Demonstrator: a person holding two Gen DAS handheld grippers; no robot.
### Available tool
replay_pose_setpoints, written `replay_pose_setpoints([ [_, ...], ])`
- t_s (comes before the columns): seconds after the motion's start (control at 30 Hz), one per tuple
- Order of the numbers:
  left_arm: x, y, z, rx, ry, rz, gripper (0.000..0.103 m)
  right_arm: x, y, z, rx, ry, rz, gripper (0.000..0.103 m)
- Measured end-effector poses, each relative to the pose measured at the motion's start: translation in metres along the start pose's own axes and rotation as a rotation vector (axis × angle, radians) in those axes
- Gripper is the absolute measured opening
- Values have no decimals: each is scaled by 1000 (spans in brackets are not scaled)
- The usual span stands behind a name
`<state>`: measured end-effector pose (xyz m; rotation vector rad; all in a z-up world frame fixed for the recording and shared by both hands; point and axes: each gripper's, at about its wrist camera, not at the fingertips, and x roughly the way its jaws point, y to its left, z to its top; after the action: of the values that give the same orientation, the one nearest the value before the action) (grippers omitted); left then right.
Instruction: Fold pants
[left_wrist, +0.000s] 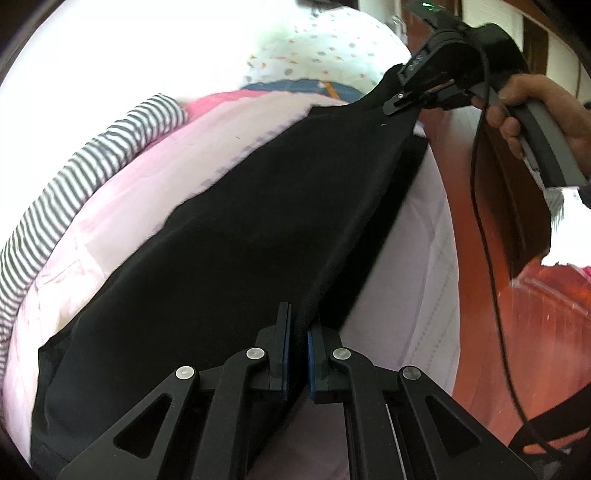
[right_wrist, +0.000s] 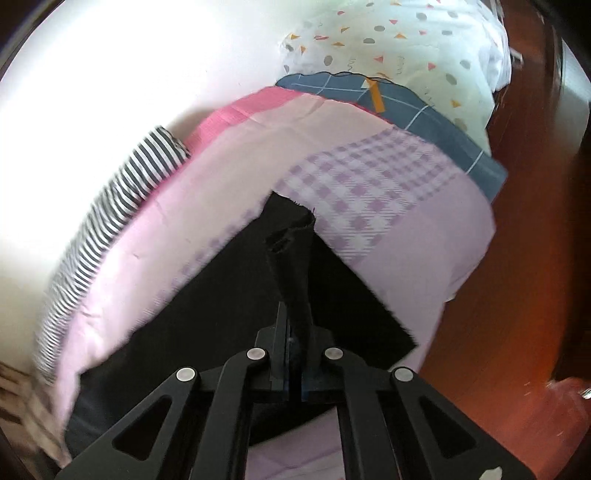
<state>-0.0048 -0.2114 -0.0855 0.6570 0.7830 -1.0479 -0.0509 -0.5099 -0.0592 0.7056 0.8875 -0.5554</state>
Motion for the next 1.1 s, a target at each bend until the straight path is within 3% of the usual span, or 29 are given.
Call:
replay_pose_setpoints([
  [0.07,6,-3,-5,6,10,1,7,15,-12,-7,35,38,-2,3],
  [0.23,8,9,-3,-75,19,-51,9,23,-21,-15,40,34,-19,4],
  [0.4,-3,23,-4,-133,32,-121,16,12,-33,-7,70,13,-96,20],
  [0.53,-29,41,-11,-178,-19,-145,23,-6,-37,1,59,-10,-142,21],
  [0.63,-51,72,-20,-273,-64,-141,29,-18,-19,9,15,-52,-161,22],
  [0.67,-55,84,-22,-302,-73,-115,30,-21,-9,12,-10,-58,-150,22],
  [0.77,-71,130,-43,-414,-87,61,37,-15,43,15,-143,-27,-72,27],
  [0.87,-75,169,-71,-508,-42,206,40,8,122,6,-325,89,90,29],
  [0.93,-77,194,-96,-565,11,316,40,31,181,-9,-447,211,238,32],
  [1.03,-84,220,-127,-661,57,389,40,60,274,-40,-678,330,321,32],
  [1.1,-90,230,-147,-726,48,369,40,75,324,-61,-798,395,375,34],
])
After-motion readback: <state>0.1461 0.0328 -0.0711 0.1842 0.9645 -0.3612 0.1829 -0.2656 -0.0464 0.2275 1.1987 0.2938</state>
